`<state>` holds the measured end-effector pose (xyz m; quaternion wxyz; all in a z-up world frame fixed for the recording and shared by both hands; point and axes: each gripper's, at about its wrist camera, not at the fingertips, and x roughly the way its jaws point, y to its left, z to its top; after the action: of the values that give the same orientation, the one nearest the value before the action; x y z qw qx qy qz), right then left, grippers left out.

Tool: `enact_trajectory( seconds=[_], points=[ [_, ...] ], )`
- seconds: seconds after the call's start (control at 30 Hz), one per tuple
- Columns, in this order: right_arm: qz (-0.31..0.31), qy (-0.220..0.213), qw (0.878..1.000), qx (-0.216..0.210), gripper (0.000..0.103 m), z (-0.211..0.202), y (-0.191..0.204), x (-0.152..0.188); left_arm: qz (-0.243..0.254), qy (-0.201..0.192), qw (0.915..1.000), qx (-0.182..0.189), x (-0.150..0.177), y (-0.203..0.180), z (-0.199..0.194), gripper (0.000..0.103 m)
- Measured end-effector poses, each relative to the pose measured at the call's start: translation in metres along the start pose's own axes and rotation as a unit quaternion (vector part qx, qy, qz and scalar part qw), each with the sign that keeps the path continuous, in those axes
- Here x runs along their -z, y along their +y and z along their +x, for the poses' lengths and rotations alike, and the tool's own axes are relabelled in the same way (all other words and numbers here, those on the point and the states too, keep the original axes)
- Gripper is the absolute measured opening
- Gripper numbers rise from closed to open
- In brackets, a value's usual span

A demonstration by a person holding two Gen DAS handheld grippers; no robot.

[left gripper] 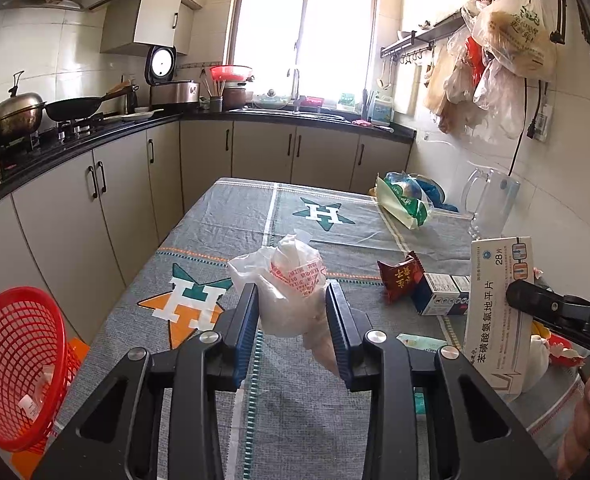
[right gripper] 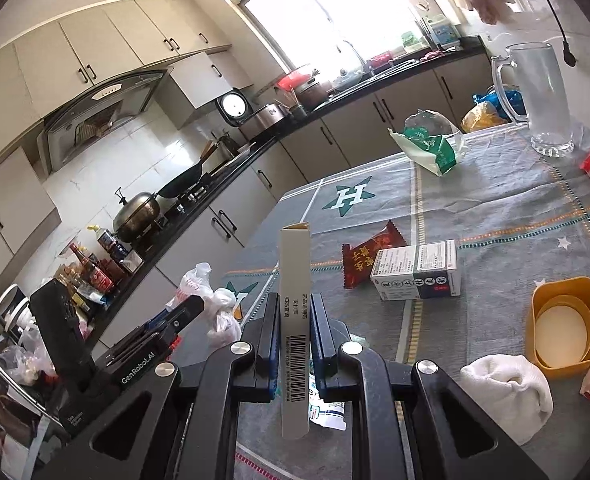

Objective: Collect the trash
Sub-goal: 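Hold the white bag with the left tool while the right tool grasps a white medicine box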

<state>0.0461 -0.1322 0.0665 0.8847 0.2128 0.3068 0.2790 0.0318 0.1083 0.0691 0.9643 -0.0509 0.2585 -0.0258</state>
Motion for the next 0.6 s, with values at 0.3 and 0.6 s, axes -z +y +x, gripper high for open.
enact_trajectory(
  seconds=[0.3,0.6],
  points=[
    [-0.013,0.005,1.0,-0.003,0.015,0.0039,0.0055,0.0009,0.001,0.003,1.0,-0.003,0.0013,0.0008,0.0019,0.033],
    [-0.029,0.001,1.0,-0.007,0.015,0.0029,0.0099,0.0007,-0.005,0.001,1.0,-0.007,-0.001,0.0009,-0.0013,0.033]
  ],
)
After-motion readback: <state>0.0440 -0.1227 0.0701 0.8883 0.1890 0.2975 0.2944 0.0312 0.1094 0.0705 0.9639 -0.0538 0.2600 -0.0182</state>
